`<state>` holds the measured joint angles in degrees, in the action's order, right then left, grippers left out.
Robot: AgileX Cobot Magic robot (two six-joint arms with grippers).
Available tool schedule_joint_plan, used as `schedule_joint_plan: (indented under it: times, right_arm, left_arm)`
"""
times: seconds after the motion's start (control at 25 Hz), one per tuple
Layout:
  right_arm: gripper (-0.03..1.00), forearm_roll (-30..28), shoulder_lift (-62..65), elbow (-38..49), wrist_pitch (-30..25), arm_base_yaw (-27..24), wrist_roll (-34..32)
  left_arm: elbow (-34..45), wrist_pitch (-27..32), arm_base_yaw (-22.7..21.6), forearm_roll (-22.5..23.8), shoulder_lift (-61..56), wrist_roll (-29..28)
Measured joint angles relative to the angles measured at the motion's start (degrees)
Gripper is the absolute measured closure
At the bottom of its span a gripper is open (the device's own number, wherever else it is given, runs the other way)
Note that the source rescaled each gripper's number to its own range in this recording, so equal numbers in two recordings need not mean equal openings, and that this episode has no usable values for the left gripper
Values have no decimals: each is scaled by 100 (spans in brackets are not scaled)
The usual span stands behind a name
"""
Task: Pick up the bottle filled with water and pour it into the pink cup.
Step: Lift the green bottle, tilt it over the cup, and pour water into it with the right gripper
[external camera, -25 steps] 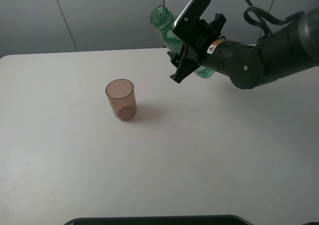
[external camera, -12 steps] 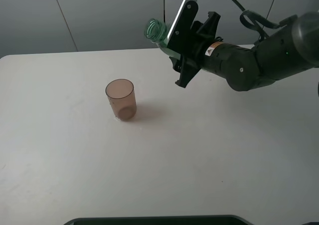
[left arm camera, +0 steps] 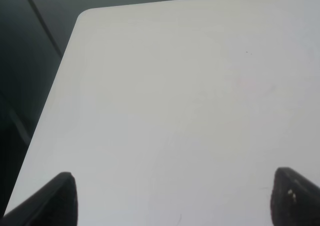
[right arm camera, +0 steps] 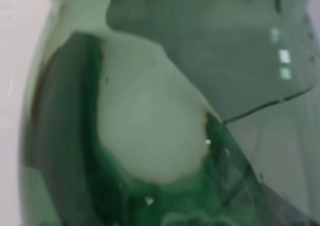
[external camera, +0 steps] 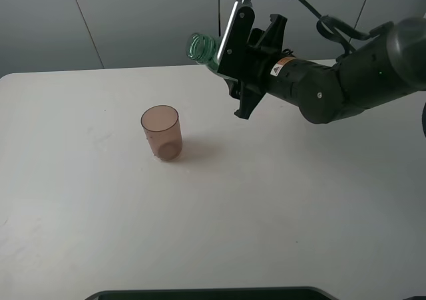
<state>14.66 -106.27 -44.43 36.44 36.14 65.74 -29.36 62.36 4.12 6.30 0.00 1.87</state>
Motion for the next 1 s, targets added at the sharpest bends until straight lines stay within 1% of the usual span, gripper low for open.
schedule_joint_plan:
  times: [0.44,0.68,1.0]
  right_arm:
    - [94,99,-26,-113,-11,181,244]
    - [94,111,-424,-444,28,203,256]
    - [94,111,-725,-467,93,203,352]
  left_arm:
    - [0,0,0,0,0,0]
    - [0,0,0,0,0,0]
    - [0,0,0,23,0,0]
